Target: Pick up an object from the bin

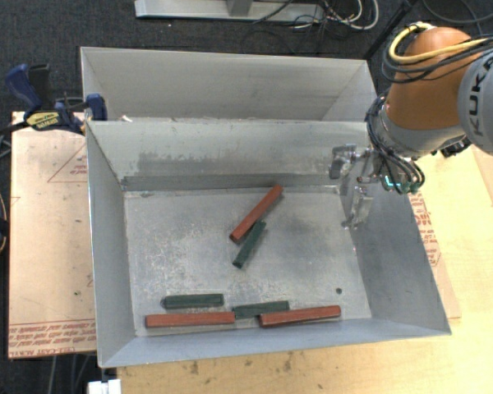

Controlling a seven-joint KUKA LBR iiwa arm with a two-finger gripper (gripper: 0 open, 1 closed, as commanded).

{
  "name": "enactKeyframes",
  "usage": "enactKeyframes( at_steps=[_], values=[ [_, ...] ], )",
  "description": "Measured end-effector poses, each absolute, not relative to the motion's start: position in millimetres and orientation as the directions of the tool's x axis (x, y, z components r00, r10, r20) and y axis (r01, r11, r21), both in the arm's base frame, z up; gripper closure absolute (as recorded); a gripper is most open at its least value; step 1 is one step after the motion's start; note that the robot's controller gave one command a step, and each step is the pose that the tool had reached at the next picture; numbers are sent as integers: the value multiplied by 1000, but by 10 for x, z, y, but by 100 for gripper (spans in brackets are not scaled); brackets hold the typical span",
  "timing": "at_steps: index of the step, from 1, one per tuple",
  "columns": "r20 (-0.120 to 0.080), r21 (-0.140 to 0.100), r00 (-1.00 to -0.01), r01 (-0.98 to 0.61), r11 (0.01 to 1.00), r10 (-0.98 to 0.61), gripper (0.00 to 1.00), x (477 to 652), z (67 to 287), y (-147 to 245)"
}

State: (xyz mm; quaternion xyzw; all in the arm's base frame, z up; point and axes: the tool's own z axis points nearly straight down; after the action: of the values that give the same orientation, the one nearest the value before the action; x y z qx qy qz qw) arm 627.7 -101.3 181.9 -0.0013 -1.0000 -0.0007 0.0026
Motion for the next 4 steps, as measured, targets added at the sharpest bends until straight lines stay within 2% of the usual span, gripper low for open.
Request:
enactKeyframes(
  at_steps=[1,2,3,4],
  values=[
    [-2,0,-1000,1,1000,1,0,6295,1865,-1010],
    [-2,0,-1000,13,1000,13,0,6142,1844,-408],
    [-10,1,-996,-91,996,-91,0,6320,1317,-275],
    [1,1,-998,-59,998,-59,0,6418,1033,17]
  ],
)
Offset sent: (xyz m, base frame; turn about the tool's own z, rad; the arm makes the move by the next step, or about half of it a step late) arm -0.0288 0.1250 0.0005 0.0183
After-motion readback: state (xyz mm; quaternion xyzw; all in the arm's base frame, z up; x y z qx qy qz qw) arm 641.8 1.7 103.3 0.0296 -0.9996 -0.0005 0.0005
